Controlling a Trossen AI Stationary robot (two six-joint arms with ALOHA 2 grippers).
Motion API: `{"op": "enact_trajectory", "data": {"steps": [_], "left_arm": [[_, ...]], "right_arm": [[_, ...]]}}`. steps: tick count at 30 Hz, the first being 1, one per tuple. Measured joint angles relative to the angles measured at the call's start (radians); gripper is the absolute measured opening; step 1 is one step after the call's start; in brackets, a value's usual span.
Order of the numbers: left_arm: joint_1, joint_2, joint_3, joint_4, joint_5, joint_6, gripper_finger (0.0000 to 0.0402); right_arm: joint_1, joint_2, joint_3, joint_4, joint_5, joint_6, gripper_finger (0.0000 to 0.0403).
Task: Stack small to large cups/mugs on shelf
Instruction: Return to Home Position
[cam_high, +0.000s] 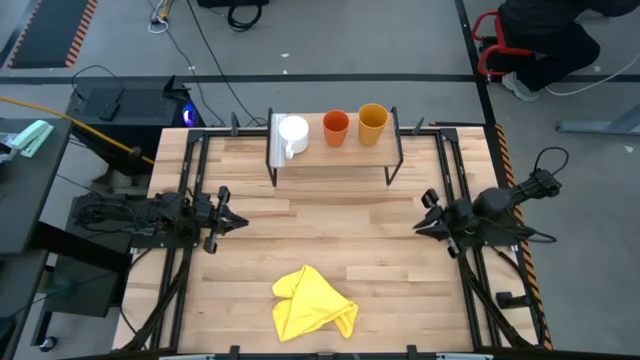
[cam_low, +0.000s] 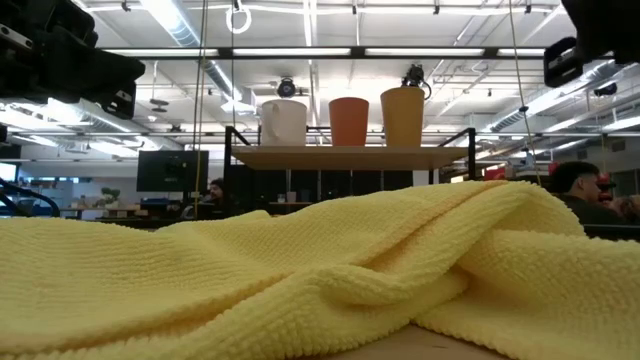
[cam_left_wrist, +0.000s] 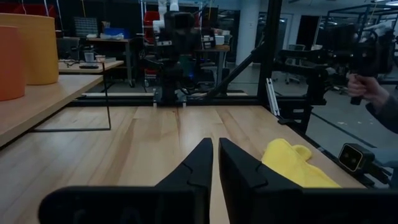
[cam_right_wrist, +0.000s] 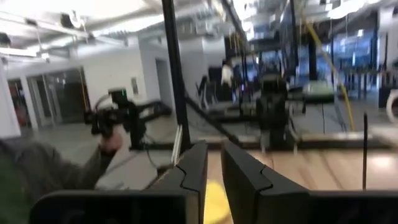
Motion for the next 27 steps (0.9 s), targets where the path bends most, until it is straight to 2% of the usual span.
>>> {"op": "enact_trajectory", "data": {"steps": [8, 14, 27], "left_arm": [[0.000, 0.000, 0.000, 0.000, 0.000, 0.001, 0.0025], [0.000, 0.000, 0.000, -0.010, 0.000, 0.001, 0.0031], [0.000, 0.000, 0.000, -0.013, 0.000, 0.005, 0.0027]], "right_arm": [[0.000, 0.000, 0.000, -0.138, 0.001, -0.027, 0.0055], [0.000, 0.000, 0.000, -0.207, 0.056, -0.043, 0.0055], [0.000, 0.000, 0.000, -0.214, 0.060, -0.106, 0.0055]]}}
